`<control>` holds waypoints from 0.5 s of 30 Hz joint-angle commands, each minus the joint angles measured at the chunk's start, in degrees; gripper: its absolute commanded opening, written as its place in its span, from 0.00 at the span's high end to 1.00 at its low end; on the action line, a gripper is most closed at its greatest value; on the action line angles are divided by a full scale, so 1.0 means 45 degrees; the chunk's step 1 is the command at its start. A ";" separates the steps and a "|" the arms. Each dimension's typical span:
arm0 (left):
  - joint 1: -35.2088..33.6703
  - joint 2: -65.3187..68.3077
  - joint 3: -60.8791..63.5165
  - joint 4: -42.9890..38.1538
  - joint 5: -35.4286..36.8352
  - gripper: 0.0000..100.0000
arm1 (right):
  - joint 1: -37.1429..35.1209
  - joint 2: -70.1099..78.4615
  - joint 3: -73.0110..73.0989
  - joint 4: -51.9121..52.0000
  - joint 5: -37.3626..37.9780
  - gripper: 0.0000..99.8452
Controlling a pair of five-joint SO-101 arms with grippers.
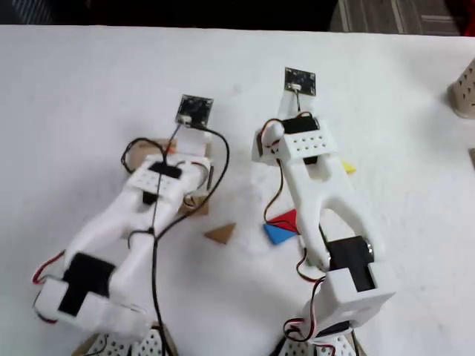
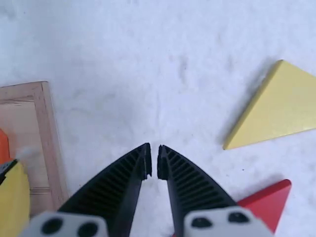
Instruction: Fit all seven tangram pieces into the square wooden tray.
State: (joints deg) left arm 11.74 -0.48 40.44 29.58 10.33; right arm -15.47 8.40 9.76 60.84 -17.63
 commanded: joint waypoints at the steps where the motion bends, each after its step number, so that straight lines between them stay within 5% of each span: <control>1: -0.1104 0.1241 -0.1758 0.0098 0.0020 0.98 | 0.0088 -0.0752 -0.0117 -0.0147 0.0039 0.97; 15: -0.3018 0.1905 -0.1993 0.0449 0.0020 0.98 | 0.0068 -0.0752 -0.0098 -0.0147 0.0039 0.97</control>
State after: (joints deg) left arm 0.66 8.57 33.93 30.90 10.33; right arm -15.47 8.40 9.76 60.84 -17.63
